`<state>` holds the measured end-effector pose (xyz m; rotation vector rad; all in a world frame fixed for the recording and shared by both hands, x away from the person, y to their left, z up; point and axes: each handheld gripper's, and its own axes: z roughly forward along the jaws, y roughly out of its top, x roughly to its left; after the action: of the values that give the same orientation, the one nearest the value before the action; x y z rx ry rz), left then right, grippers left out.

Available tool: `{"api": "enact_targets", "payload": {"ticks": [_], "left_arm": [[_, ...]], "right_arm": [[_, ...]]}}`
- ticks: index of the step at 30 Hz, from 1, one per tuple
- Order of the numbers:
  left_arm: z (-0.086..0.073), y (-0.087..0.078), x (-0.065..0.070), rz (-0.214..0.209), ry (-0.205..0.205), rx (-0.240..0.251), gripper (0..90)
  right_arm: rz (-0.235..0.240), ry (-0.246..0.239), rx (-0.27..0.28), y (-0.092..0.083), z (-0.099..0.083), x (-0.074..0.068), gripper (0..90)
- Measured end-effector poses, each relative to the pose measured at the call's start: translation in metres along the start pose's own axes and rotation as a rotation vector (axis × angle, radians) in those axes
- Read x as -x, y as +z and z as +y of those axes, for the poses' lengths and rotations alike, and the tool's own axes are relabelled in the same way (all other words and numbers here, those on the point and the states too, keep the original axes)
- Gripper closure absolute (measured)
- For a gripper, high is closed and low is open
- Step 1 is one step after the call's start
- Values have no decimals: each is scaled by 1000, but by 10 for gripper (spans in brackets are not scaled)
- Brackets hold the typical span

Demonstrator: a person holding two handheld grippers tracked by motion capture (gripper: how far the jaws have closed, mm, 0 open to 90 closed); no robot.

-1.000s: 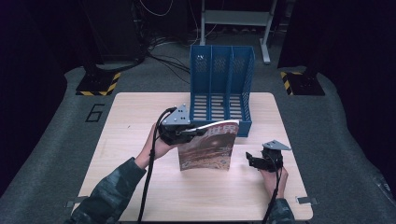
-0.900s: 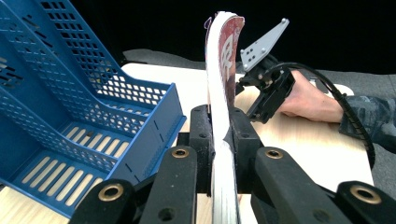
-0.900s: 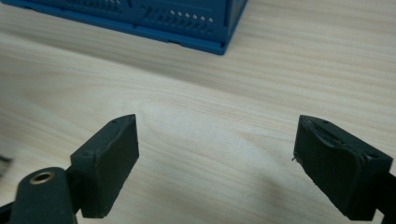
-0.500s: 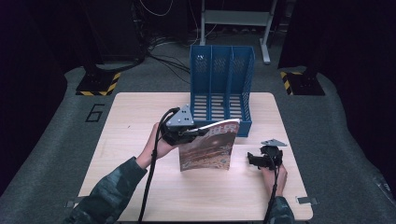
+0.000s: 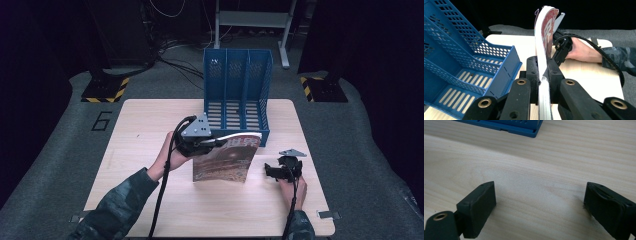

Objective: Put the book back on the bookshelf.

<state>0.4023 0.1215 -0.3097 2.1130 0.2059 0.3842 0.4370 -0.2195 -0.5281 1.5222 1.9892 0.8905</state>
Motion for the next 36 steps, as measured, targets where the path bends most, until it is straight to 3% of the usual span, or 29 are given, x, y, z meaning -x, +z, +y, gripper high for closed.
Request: {"api": "enact_targets", "payload": {"ticks": [7, 36], "left_arm": [[6, -4, 0, 9, 21, -10, 837], [12, -42, -17, 108, -15, -32, 836]], "right_arm": [[1, -1, -1, 0, 0, 0, 105], [-3, -3, 2, 0, 0, 0, 111]]}}
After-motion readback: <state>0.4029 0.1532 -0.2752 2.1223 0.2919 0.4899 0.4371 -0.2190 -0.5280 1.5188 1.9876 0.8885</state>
